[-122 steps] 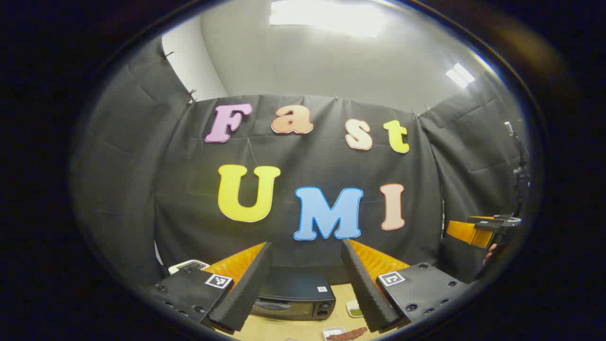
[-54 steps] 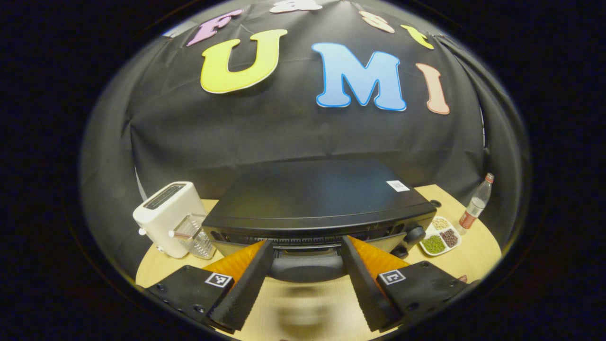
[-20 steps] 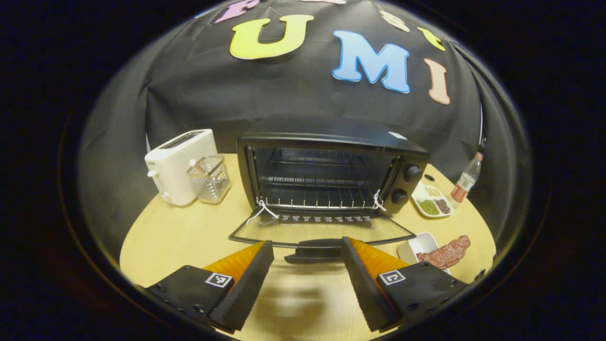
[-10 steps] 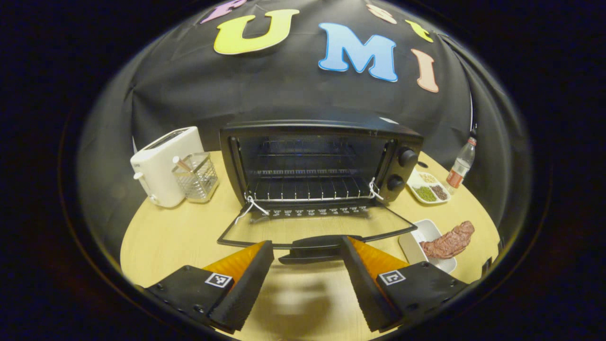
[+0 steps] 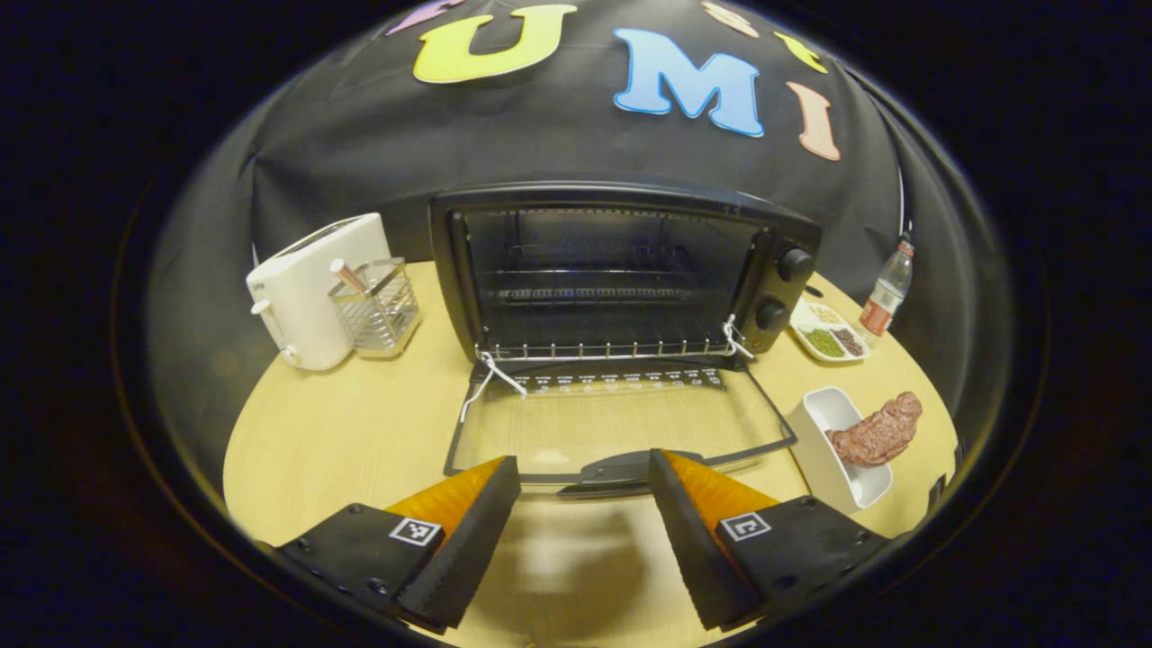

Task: Open the electric oven with the left hand, put the food in, and close the electric oven.

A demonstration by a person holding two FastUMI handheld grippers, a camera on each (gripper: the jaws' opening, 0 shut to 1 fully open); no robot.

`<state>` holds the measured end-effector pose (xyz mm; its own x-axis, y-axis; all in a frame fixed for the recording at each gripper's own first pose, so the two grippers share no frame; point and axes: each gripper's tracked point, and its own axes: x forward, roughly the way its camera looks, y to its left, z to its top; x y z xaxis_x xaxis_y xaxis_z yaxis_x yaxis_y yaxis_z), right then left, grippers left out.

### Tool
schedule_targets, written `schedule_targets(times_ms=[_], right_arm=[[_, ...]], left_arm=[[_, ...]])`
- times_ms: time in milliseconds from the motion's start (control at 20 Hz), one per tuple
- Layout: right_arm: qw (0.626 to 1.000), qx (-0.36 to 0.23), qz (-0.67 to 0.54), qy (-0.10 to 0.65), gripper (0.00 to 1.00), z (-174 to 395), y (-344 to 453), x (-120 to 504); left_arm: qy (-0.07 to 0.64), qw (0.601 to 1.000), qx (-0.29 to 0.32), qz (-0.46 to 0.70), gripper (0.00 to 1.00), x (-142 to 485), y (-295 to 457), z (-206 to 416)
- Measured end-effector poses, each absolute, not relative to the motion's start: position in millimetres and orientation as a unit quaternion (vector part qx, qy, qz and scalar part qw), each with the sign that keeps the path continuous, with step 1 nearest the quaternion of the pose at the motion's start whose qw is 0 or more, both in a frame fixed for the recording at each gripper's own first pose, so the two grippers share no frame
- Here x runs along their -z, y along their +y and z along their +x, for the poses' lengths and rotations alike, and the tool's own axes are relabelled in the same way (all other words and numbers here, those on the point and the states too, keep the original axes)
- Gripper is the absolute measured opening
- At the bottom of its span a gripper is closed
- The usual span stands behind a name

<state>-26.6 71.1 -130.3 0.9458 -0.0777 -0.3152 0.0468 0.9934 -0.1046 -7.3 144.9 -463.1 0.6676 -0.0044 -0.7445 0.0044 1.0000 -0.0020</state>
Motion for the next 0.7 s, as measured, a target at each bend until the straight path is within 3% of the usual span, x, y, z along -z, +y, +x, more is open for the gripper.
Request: schedule_targets(times_ms=[50,150,300,400,500,550,700], right_arm=[[0.984,0.024,-0.046,0.168,0.97,-22,72,135],[0.981,0.007,-0.032,0.19,0.97,-12,71,154],[0.968,-0.035,0.015,0.247,0.98,2,73,195],[0.957,-0.049,0.071,0.276,0.98,9,67,218],[0.944,-0.061,0.113,0.303,0.97,15,63,246],[0.936,-0.07,0.127,0.321,0.97,17,62,262],[0.905,-0.095,0.159,0.383,0.97,12,59,322]], left_arm=[[0.394,0.919,-0.004,-0.006,1.0,450,146,-6],[0.358,0.934,-0.013,-0.015,0.93,414,147,0],[0.29,0.956,-0.017,-0.025,1.0,343,141,11],[0.248,0.968,-0.016,-0.021,0.96,290,139,18],[0.203,0.979,-0.013,-0.012,0.99,239,135,28],[0.181,0.983,-0.013,-0.009,0.93,215,134,28],[0.135,0.991,-0.012,-0.007,0.99,155,126,30]])
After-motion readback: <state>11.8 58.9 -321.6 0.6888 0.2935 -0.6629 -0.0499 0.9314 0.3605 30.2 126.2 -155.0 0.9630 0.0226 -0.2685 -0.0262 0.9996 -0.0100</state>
